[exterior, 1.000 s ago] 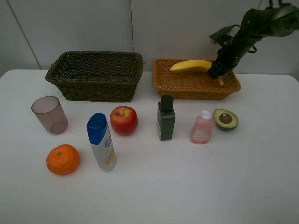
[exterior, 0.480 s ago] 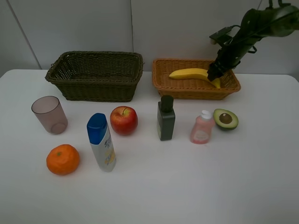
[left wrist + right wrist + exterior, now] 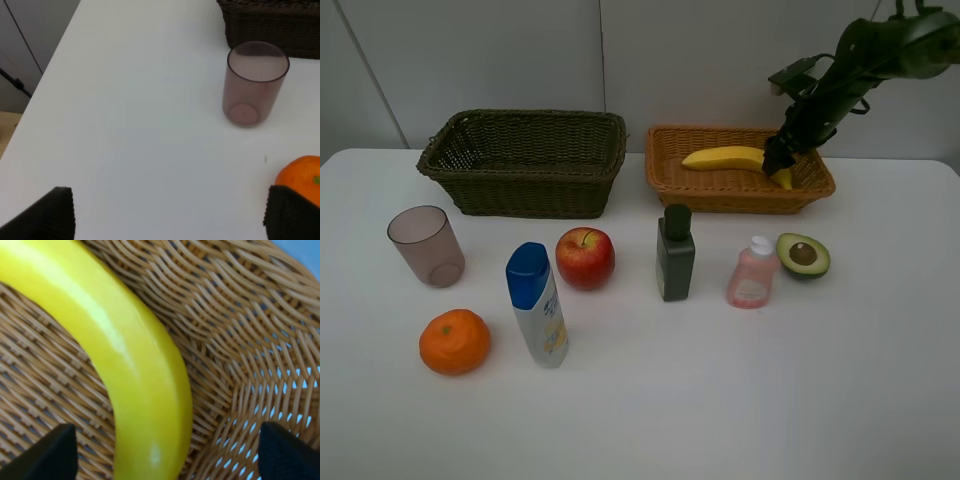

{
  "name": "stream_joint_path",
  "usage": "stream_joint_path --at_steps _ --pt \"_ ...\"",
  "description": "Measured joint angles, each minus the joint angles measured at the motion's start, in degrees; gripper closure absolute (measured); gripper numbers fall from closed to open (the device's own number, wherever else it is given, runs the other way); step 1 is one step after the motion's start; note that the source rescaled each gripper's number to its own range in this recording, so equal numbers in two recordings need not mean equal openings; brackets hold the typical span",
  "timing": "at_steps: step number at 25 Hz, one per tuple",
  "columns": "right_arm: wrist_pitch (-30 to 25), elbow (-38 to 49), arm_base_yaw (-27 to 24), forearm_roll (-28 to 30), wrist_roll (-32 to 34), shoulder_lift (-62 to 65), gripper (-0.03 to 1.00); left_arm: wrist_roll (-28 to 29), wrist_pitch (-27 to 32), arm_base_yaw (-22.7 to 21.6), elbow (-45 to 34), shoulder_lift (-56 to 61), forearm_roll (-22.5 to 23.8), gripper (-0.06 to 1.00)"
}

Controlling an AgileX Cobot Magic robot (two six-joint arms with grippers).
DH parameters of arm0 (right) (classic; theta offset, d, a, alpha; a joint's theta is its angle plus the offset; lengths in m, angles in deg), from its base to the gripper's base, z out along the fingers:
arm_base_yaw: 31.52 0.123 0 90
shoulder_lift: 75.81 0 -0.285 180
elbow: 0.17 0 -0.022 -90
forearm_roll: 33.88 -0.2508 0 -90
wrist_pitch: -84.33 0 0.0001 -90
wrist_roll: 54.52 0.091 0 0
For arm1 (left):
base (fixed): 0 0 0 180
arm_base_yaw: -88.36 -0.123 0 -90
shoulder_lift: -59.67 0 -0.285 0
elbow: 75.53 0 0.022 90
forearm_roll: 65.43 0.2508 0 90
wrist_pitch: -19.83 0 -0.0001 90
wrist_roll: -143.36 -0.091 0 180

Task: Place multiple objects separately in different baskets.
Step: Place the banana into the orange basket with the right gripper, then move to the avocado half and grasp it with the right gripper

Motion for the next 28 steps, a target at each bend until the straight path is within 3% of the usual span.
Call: stream_joint_path --at_steps 9,17,21,25,28 --pt "-1.4 0.0 0.0 -0.36 0.23 4.19 0.33 0.0 0.0 0.0 0.0 0.0 0.0 -0.05" --pt "-9.61 0.0 0.0 -2.16 0.39 8.86 0.38 0.0 0.0 0.0 0.0 0.0 0.0 -0.05" --pt "-13.56 2.31 0.0 -2.16 0.05 11.64 0.27 0.0 0.0 0.0 0.0 0.0 0.0 -0.05" --pt "-13.85 7.82 0.0 -2.16 0.0 16.03 0.11 0.0 0.0 0.0 0.0 0.0 0.0 -0.05" --pt "-13.14 13.36 0.0 -1.99 0.0 20.2 0.07 0.0 0.0 0.0 0.0 0.0 0.0 -0.05"
